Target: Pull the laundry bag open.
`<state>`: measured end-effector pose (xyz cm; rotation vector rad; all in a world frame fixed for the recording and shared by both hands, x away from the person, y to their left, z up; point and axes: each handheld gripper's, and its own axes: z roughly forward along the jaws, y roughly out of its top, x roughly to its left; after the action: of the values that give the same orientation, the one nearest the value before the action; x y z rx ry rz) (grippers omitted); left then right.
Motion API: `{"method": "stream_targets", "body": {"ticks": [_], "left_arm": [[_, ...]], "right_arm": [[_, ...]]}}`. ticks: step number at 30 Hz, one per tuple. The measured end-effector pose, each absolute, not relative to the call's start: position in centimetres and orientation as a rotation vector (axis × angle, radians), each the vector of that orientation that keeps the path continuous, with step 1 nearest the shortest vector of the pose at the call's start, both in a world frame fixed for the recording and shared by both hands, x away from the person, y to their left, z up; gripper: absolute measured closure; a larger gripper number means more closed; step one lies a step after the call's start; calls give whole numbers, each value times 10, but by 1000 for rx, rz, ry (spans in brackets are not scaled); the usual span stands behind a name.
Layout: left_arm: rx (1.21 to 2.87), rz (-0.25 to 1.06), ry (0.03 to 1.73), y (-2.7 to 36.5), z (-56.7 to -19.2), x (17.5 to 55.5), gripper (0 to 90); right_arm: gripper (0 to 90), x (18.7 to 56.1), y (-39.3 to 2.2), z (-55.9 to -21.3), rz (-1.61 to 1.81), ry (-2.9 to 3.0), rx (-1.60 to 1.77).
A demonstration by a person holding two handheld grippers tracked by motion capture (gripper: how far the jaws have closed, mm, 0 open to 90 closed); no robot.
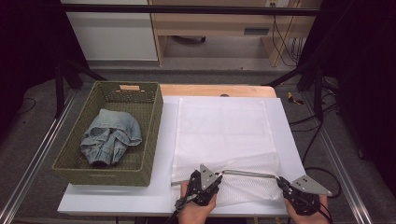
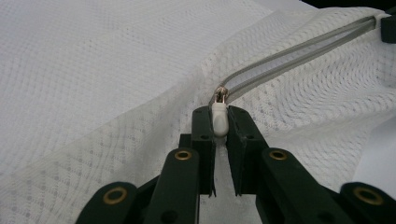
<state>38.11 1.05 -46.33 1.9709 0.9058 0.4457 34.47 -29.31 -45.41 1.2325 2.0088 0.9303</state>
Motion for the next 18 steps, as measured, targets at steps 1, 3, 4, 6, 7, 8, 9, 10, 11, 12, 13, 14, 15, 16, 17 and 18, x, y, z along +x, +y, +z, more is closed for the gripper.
{"method": "stream_targets", "body": {"ticks": [1, 3, 4, 6, 7, 8, 9, 10, 11, 12, 13, 14, 15, 16, 17, 18], "left_arm": [[1969, 442, 906, 10, -462, 381, 817], [1971, 442, 901, 11, -461, 381, 817], [1977, 439, 897, 11, -460, 381, 817], [1992, 437, 890, 11, -459, 383, 817], [1999, 435, 886, 12, -458, 383, 817], [2008, 434, 883, 12, -458, 383, 817], [2021, 431, 876, 12, -457, 384, 817], [2036, 429, 865, 12, -456, 384, 817], [2053, 426, 854, 12, -455, 385, 817], [2066, 429, 845, 13, -454, 385, 817], [2078, 434, 832, 13, -451, 386, 817], [2088, 435, 823, 13, -450, 387, 817], [2098, 436, 814, 14, -448, 389, 817], [2104, 433, 806, 14, -446, 390, 817], [2115, 424, 792, 15, -443, 392, 816], [2118, 420, 787, 15, -442, 393, 817]], "right_arm": [[851, 345, -293, -454, 929, 2009, 1229], [851, 345, -294, -454, 930, 2008, 1229], [851, 345, -293, -454, 931, 2010, 1229], [851, 346, -294, -455, 929, 2012, 1218], [851, 346, -293, -454, 933, 2014, 1222], [851, 345, -294, -454, 936, 2014, 1221], [851, 345, -293, -454, 939, 2013, 1221], [851, 345, -293, -454, 938, 2014, 1220], [851, 345, -293, -454, 937, 2014, 1215], [851, 345, -293, -454, 935, 2014, 1212], [851, 345, -293, -454, 933, 2014, 1203], [851, 344, -293, -454, 940, 2016, 1198], [851, 344, -292, -453, 940, 2018, 1194], [851, 344, -292, -453, 941, 2020, 1193], [851, 344, -291, -453, 939, 2023, 1191], [851, 344, -291, -453, 935, 2026, 1187]]}}
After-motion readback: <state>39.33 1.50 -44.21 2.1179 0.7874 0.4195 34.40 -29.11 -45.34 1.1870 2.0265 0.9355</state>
